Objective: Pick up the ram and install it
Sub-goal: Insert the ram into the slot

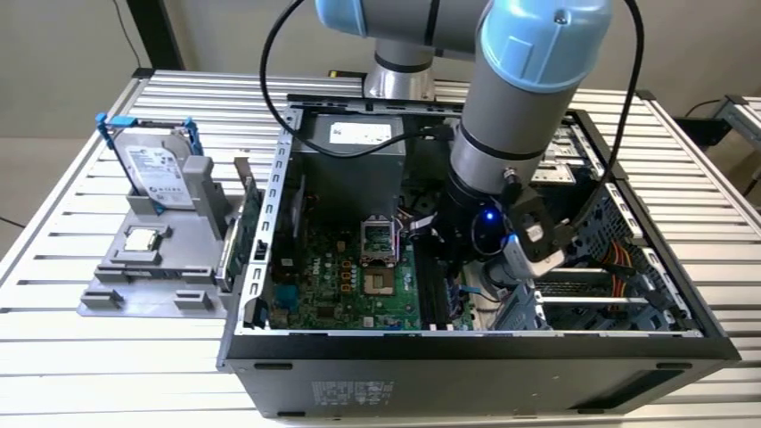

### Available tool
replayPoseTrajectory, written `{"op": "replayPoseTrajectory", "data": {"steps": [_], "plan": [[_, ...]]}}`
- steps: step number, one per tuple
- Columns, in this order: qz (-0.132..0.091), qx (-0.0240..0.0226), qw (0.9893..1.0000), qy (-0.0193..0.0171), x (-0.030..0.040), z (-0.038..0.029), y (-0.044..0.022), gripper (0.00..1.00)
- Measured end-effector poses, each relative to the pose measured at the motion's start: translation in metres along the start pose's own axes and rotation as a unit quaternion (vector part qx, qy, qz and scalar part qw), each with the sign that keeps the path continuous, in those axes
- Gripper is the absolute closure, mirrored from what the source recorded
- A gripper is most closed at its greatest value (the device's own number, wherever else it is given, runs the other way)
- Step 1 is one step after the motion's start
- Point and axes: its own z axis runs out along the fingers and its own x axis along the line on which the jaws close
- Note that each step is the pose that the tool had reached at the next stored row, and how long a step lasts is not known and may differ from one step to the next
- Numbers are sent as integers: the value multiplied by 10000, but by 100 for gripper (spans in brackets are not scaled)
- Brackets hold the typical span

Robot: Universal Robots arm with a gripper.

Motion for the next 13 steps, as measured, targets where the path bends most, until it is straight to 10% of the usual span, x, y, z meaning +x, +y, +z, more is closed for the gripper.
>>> {"op": "replayPoseTrajectory", "data": {"steps": [13], "plan": [[-36, 0, 10000, 0, 24, 28, 6, 100]]}}
